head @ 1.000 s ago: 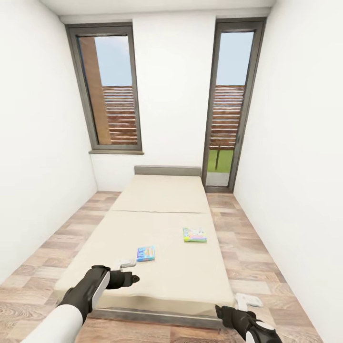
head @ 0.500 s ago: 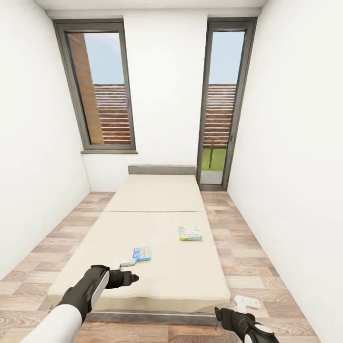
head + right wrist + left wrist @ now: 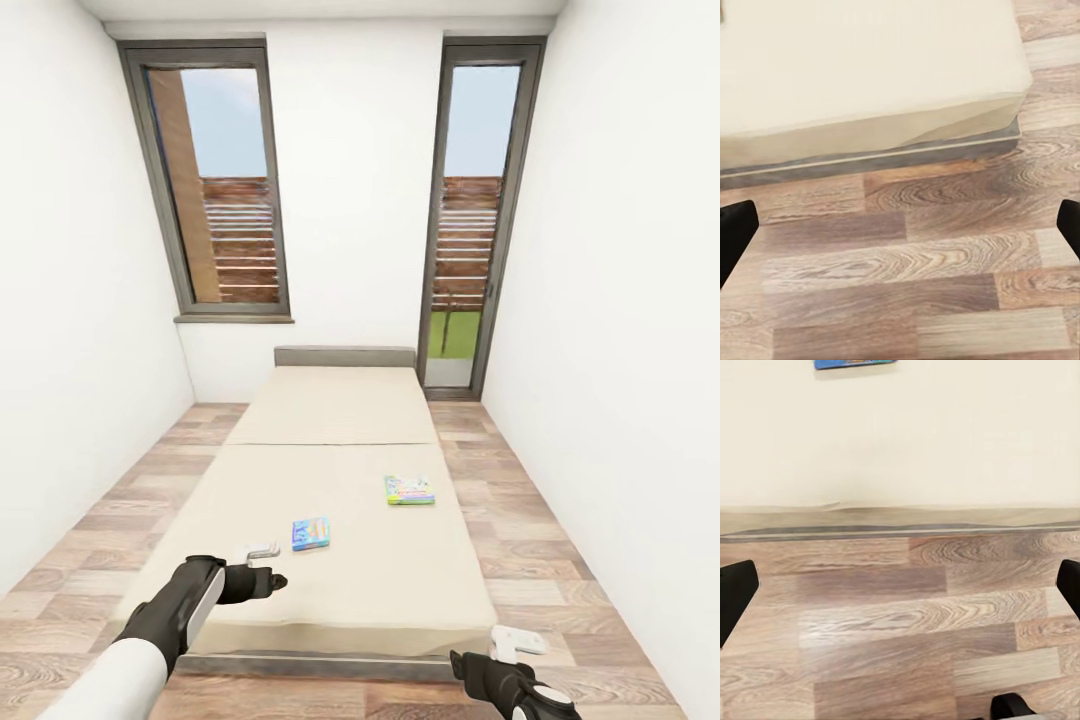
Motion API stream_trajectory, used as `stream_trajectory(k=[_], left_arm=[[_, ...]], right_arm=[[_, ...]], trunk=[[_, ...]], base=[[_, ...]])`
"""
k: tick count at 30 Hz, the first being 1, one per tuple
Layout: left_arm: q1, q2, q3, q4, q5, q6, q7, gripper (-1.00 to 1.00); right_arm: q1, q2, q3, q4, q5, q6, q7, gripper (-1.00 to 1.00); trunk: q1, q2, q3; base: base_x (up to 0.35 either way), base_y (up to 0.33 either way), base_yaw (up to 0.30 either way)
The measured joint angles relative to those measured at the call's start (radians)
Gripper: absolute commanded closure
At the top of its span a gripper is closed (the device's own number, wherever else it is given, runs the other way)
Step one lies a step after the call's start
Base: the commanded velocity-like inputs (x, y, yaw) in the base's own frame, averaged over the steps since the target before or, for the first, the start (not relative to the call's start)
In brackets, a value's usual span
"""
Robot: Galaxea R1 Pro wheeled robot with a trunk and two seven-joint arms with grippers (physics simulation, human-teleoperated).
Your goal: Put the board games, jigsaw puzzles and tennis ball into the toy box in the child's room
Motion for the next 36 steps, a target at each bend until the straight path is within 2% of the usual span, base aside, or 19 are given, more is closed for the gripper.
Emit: stream_trajectory(k=[6, 9, 11, 15, 21, 27, 36], left_arm=[[0.000, 0.003, 0.000, 0.000, 0.000, -0.004, -0.001, -1.00], [0.000, 0.009, 0.000, 0.000, 0.000, -0.005, -0.001, -1.00], [0.000, 0.013, 0.003, 0.000, 0.000, -0.006, -0.001, -1.00], [0.000, 0.022, 0.030, -0.005, 0.001, -0.008, -0.003, -1.00], [0.000, 0.040, 0.071, -0.024, 0.000, -0.005, -0.048, -1.00], [0.000, 0.055, 0.081, -0.030, -0.001, -0.005, -0.102, -1.00], [0.000, 0.057, 0.081, -0.031, -0.003, -0.007, -0.115, -1.00]], right_arm=[[-0.003, 0.001, -0.001, -0.001, -0.001, 0.001, 0.000, -1.00], [-0.023, 0.007, -0.001, -0.005, -0.007, 0.008, -0.002, -1.00], [-0.067, 0.016, -0.001, -0.009, -0.012, 0.023, -0.002, -1.00], [-0.172, 0.036, -0.002, -0.011, -0.017, 0.118, -0.002, -1.00], [-0.252, 0.064, -0.002, -0.012, -0.012, 0.190, -0.006, -1.00], [-0.270, 0.073, -0.002, -0.006, -0.011, 0.205, -0.037, -1.00], [-0.276, 0.075, -0.008, -0.015, -0.015, 0.201, -0.052, -1.00]], trunk=[[0.000, 0.000, 0.000], [0.000, 0.000, 0.000], [0.000, 0.000, 0.000], [0.000, 0.000, 0.000], [0.000, 0.000, 0.000], [0.000, 0.000, 0.000], [0.000, 0.000, 0.000]], base=[[0.000, 0.083, 0.000], [0.000, 0.187, 0.000], [0.000, 0.178, 0.000], [0.000, 0.079, 0.000], [0.000, 0.019, 0.000], [0.000, 0.003, 0.000], [0.000, 0.091, 0.000]])
